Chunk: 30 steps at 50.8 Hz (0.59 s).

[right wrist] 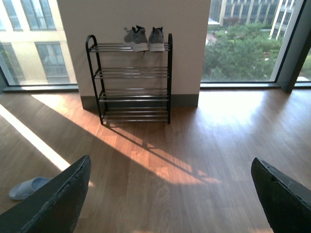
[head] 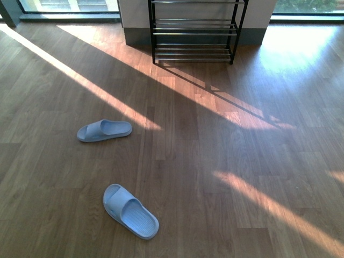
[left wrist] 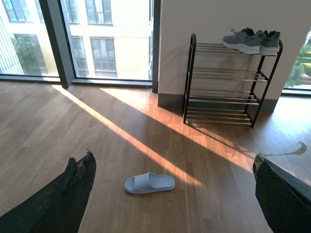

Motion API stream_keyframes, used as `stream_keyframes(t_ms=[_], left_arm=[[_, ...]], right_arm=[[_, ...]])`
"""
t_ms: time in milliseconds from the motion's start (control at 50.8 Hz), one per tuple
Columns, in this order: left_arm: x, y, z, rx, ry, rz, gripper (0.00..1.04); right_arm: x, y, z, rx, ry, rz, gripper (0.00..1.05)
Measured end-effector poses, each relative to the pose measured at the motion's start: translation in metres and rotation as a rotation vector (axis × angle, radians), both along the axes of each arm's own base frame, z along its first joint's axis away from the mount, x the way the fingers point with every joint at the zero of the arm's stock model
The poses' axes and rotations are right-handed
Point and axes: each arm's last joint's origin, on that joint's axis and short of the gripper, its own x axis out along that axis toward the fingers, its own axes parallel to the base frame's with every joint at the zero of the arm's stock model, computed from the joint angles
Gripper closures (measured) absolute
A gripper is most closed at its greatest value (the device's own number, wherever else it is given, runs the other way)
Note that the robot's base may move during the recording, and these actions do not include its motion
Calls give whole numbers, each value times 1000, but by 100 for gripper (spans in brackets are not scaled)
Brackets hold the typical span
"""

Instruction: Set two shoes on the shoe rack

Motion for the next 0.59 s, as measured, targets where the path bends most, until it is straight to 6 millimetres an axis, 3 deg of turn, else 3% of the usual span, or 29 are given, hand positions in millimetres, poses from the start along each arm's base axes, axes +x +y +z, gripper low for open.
stream_keyframes(t_ms=[591], left_arm=[[0, 0, 0, 0, 0, 0, 9]], right_arm=[[0, 0, 0, 0, 0, -2, 9]])
